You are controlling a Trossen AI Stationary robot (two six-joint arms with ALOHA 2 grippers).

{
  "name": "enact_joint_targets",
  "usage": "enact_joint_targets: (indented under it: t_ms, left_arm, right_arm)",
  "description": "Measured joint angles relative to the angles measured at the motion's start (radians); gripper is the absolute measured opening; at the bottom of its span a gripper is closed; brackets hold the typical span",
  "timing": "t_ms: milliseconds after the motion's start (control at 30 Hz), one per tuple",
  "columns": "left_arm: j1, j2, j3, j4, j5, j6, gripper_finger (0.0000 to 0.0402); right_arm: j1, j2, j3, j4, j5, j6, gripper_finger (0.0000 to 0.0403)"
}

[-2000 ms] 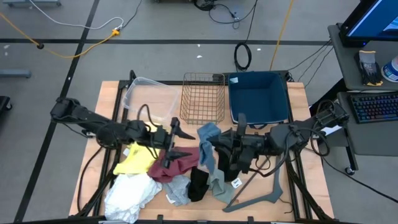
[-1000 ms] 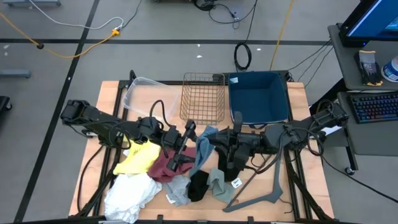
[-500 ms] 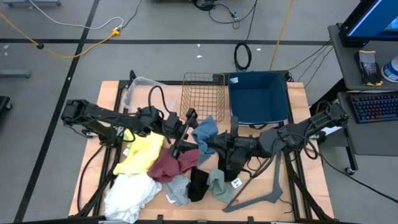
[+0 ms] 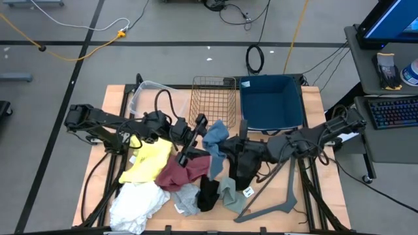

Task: Pick & Place Cloths
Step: Put the blue sock into the transparent bin

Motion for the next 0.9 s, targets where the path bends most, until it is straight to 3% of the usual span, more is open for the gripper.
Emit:
enact_joint_targets:
  t_ms: [300, 567, 900]
  left_arm:
    - [0.027, 0.001, -0.001, -0.003, 0.075, 0.006, 0.0020]
    - [0.044, 0.001, -0.001, -0.078, 0.098, -0.010, 0.0011]
    - [0.089, -0.028, 0.000, -0.219, 0.032, -0.063, 0.0011]
  right_arm:
    - [-0.014, -0.002, 0.000, -0.015, 0.009, 0.059, 0.0018]
    - [-0.005, -0.002, 0.001, -0.113, 0.031, 0.154, 0.0054]
    - [0.080, 0.003, -0.002, -0.267, 0.320, 0.213, 0.0127]
